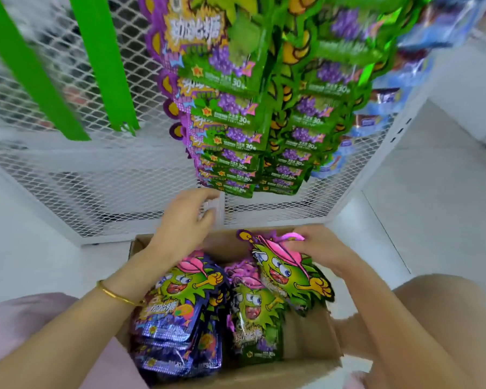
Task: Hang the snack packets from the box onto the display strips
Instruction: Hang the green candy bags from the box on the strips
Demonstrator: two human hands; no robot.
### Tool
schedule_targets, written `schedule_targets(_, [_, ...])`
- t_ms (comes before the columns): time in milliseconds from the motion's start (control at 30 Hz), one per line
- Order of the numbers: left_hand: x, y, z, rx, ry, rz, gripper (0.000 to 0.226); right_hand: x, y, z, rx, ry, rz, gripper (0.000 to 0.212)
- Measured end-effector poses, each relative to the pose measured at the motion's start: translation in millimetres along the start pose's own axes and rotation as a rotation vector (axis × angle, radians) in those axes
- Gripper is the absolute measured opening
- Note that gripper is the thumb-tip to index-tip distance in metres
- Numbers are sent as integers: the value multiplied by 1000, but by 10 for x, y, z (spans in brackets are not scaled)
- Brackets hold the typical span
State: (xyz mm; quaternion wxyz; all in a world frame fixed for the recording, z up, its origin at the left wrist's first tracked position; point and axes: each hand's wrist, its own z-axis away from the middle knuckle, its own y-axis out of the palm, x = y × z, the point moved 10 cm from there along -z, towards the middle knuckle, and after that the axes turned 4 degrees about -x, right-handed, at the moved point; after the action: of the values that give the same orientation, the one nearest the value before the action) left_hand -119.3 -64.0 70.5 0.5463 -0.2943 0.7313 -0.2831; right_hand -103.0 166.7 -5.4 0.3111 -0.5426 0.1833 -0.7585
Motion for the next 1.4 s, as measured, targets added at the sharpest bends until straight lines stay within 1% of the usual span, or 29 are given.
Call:
schedule_targets(100, [-317,-613,-227,-186,24,87,30,732,-441,193,-69,-158,33,30])
schedule_targets(167, [-686,-1152,-439,-340,113,110,34,1230,-739,317,-132,-265,38,31])
schedule_targets(267, [-1255,-1941,-767,-550,210,195,31,1955,-1121,504,-215,-453,73,28])
schedule_targets(333, [-1547,-2348,-1036,-637,237,231,31,2399,-1327,635,-269,-578,104,23])
schedule_targets(400, [-1789,-2642,-1339,-678,264,249,32,2774,-1517,773,-332,-673,111,9])
schedule_targets(433, [-1879,-2740,-1486,-673,257,262,33,2935,-1601,842,-356,-714,91,5])
schedule_targets(500, [-2014,-2866,-1738,-645,223,295,33,3241,-1751,969,-396,-789,61,11])
schedule_targets(600, [-2178,-2972,-1970,-588,217,382,28,3685,-1940,1105,-464,-911,111,16])
schedule_targets(700, [-2267,-3001,-2060,-522,177,427,30,4028,-2143,1136,-570,-971,183,20])
schedule_targets(800, [-2318,-3027,-2082,-490,170,455,35,4294,-2374,1177,-692,-1024,183,20])
schedule_targets(900, [-2343,-3065,-2105,-436,147,481,36,4507,-2546,1157,-768,-1046,188,19])
schedule_targets(1000, [-2366,-3111,-2107,-373,107,490,23,4678,-2614,1087,-814,-1049,255,17])
schedule_targets(1067, [-2399,-3159,-2086,-363,101,455,26,4772,-2645,1070,-856,-1063,291,15])
schedule_targets(1167, [-2462,-3188,-2059,-354,123,433,29,4880,-2680,1100,-900,-1081,304,13])
schedule_targets(1267, [-2447,-3201,-2050,-366,108,405,29,4917,-2666,1116,-925,-1085,321,13])
schedule_targets(1400, [-2425,-3222,-2015,-411,98,374,34,4824,-2593,1025,-910,-1065,305,12])
